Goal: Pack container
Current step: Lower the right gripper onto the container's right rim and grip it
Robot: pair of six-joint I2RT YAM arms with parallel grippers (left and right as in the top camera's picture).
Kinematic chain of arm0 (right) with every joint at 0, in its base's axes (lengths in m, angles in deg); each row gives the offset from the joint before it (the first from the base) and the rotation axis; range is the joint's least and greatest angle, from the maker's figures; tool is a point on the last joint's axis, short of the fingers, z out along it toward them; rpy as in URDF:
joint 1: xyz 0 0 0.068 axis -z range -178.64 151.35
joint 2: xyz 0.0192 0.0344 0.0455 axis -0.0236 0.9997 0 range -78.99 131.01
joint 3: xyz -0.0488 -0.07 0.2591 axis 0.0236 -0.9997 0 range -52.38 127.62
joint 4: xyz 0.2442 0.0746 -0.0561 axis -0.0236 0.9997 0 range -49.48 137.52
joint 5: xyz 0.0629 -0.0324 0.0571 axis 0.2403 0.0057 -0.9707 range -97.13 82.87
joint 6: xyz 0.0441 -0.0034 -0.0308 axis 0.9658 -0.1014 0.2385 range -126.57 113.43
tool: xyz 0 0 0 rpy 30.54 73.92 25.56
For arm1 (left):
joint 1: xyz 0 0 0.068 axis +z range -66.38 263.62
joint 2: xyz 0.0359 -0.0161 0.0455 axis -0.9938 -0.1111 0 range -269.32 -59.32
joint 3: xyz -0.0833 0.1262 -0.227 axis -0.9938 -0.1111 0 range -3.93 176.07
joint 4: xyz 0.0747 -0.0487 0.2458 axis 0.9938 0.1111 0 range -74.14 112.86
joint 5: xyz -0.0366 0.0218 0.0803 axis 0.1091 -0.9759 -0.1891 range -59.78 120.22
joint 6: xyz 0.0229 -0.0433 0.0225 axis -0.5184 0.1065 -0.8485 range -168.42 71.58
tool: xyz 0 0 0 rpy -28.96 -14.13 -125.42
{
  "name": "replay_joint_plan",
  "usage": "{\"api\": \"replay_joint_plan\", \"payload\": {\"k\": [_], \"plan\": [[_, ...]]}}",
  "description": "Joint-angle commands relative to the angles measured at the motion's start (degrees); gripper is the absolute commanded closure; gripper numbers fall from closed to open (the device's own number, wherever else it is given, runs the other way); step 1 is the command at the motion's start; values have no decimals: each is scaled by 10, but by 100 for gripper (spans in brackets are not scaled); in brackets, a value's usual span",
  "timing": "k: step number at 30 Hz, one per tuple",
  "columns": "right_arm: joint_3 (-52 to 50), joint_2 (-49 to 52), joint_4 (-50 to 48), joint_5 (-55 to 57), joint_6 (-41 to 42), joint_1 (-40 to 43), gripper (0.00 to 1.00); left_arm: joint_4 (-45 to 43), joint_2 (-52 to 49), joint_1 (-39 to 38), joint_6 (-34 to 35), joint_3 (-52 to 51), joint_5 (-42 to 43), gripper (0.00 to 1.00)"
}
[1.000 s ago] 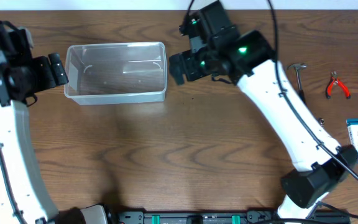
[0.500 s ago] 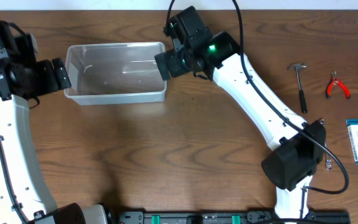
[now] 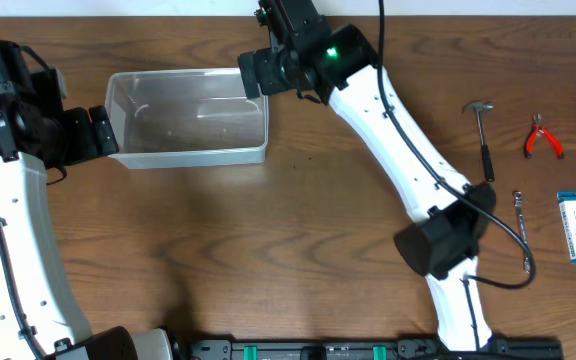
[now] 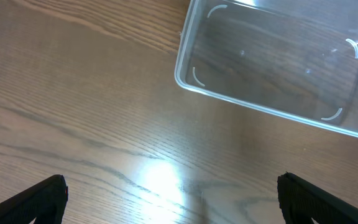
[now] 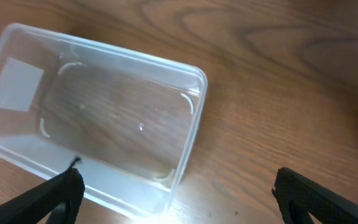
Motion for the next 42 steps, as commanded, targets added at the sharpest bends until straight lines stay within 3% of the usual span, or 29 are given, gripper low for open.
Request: {"api": "replay_joint_plan", "payload": {"k": [1,28,33,42], "plan": [[66,39,37,5,24,15,3,3,4,3,7,3,6,2],[70,125,87,22,47,3,1,3,4,3,22,3,6,2],[70,129,69,-8,3,-7,1,3,4,3,22,3,6,2],[70,147,68,7,4,-23,1,3,4,3,22,3,6,2]]}}
